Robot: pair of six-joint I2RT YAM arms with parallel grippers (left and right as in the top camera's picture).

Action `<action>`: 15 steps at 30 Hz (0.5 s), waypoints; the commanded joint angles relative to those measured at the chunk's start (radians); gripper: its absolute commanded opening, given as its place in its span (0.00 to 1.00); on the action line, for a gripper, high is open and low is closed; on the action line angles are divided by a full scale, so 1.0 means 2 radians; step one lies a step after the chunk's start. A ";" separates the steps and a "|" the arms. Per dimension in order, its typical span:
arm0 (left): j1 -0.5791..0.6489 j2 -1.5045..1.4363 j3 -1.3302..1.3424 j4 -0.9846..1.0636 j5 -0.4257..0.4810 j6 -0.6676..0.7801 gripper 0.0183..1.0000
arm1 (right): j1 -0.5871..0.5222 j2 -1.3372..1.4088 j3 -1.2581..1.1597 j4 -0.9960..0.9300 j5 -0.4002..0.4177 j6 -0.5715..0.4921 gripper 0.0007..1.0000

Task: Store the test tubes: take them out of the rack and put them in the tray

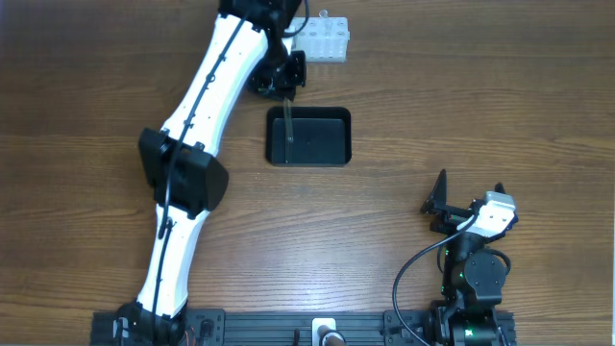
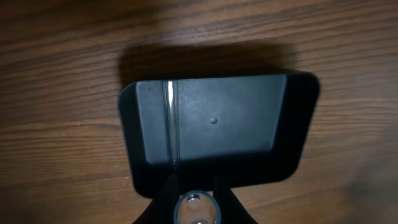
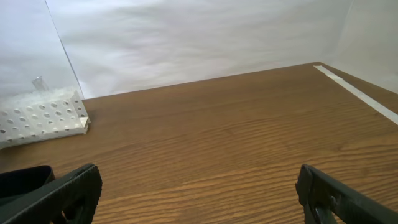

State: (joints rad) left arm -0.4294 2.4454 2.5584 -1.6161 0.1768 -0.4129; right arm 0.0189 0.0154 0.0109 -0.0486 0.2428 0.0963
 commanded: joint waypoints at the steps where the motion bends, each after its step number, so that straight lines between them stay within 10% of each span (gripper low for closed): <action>1: -0.011 0.024 -0.001 -0.002 0.006 -0.007 0.04 | -0.002 -0.005 -0.003 -0.002 -0.001 -0.002 0.99; 15: -0.022 0.068 -0.001 0.009 0.007 -0.007 0.05 | -0.002 -0.005 -0.003 -0.001 -0.001 -0.002 0.99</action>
State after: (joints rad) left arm -0.4767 2.5595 2.5580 -1.6001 0.1780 -0.4133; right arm 0.0189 0.0154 0.0109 -0.0486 0.2424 0.0978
